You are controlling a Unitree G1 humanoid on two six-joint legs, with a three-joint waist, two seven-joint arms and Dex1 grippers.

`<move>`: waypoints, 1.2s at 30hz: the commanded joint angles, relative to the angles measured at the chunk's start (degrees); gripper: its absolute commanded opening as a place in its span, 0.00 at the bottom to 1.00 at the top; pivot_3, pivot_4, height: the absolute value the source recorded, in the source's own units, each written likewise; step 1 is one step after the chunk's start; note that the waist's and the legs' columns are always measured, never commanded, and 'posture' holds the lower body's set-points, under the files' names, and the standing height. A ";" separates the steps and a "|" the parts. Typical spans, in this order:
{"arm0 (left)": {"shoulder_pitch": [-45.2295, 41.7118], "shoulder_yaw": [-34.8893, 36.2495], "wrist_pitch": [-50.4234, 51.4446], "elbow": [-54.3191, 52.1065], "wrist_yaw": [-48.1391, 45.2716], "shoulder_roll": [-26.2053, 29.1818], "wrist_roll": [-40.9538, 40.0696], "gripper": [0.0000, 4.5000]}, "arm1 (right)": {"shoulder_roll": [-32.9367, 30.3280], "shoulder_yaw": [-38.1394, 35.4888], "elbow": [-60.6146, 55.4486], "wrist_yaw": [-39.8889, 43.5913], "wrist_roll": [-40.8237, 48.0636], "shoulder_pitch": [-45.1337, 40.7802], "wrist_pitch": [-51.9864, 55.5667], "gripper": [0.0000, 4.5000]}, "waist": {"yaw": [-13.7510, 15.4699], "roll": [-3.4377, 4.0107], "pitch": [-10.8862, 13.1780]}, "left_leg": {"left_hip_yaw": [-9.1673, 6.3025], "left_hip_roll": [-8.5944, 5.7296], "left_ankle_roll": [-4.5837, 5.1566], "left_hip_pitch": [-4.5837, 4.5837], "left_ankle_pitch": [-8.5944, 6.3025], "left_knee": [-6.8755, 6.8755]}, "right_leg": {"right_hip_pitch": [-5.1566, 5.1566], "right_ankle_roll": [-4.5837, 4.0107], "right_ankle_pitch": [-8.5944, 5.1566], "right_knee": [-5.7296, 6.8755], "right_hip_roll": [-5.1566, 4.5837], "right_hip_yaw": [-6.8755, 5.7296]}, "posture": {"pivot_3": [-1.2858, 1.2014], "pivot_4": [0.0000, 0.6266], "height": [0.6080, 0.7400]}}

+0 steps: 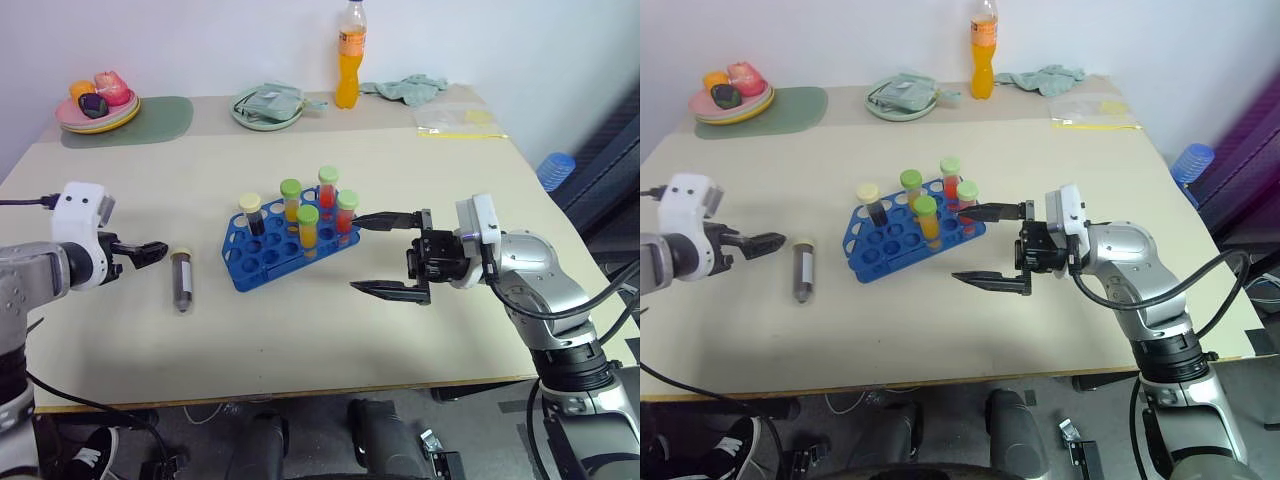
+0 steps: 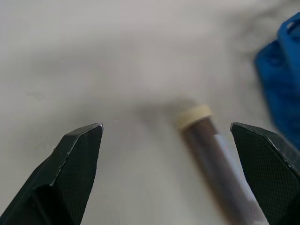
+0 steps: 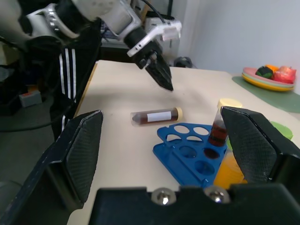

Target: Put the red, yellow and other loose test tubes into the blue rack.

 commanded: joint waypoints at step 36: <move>-15.19 0.16 4.17 22.60 24.90 -6.78 -13.55 0.38 | 2.84 0.40 -3.25 -3.31 -3.10 3.85 -1.32 1.00 | 0.38 -0.09 -0.04 | -0.06 -0.04 -0.15 -0.09 0.08 0.12 | -0.10 -0.09 0.21 0.23 -0.06 0.00 | 0.52 0.24 1.00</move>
